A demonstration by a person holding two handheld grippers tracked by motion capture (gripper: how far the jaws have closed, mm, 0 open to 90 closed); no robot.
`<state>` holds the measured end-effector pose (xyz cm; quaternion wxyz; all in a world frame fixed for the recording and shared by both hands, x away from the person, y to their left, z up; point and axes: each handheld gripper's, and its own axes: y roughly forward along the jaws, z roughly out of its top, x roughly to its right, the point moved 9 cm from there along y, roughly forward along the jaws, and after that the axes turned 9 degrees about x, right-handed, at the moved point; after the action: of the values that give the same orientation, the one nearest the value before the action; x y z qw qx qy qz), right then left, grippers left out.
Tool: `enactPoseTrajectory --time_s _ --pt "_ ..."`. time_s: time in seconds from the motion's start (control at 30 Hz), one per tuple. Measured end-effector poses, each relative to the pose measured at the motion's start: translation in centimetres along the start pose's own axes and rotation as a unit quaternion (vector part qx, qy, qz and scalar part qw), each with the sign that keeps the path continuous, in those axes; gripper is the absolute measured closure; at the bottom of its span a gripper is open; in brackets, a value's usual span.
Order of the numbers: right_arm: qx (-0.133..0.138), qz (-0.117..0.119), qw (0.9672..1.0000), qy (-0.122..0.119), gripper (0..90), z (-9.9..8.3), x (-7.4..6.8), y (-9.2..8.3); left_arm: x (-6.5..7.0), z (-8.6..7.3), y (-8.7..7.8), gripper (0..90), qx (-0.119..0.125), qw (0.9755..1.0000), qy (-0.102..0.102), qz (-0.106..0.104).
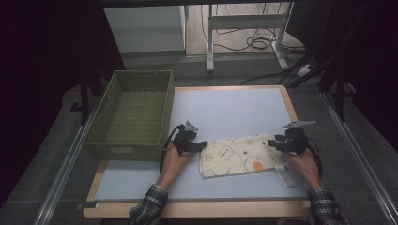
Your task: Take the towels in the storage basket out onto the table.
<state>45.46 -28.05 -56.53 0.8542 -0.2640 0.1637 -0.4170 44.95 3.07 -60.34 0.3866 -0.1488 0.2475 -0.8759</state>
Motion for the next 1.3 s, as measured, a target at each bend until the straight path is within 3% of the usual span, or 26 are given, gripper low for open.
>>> enactPoseTrajectory --time_s 0.13,0.43,0.63,0.73,1.03,1.17,1.3 --pt "0.000 0.003 0.9999 -0.015 41.7 -0.3 -1.0 -1.0 0.0 0.0 0.0 36.2 0.003 1.0000 -0.002 -0.001" --pt "-0.008 0.043 0.9990 -0.001 32.3 -1.2 -3.8 -2.6 0.0 0.0 0.0 36.4 0.005 1.0000 -0.002 0.001" --pt "-0.014 0.050 0.9983 -0.026 33.1 -1.9 -6.0 -2.6 0.0 0.0 0.0 36.5 0.005 1.0000 -0.002 0.001" --pt "-0.011 0.056 0.9975 -0.041 37.7 -1.9 -7.4 -2.6 0.0 -0.1 0.0 36.5 0.005 1.0000 -0.002 0.001" --pt "-0.005 0.107 0.9921 -0.065 41.1 -1.3 -12.7 -0.8 0.0 -0.1 0.0 36.6 0.005 1.0000 -0.002 0.002" --pt "-0.010 0.126 0.9881 -0.088 46.7 -1.4 -15.4 0.7 0.0 -0.1 0.0 36.6 0.005 1.0000 -0.001 0.002" --pt "-0.021 0.138 0.9859 -0.093 52.9 -1.7 -17.6 2.0 0.0 -0.1 0.0 36.6 0.005 1.0000 -0.001 0.002"
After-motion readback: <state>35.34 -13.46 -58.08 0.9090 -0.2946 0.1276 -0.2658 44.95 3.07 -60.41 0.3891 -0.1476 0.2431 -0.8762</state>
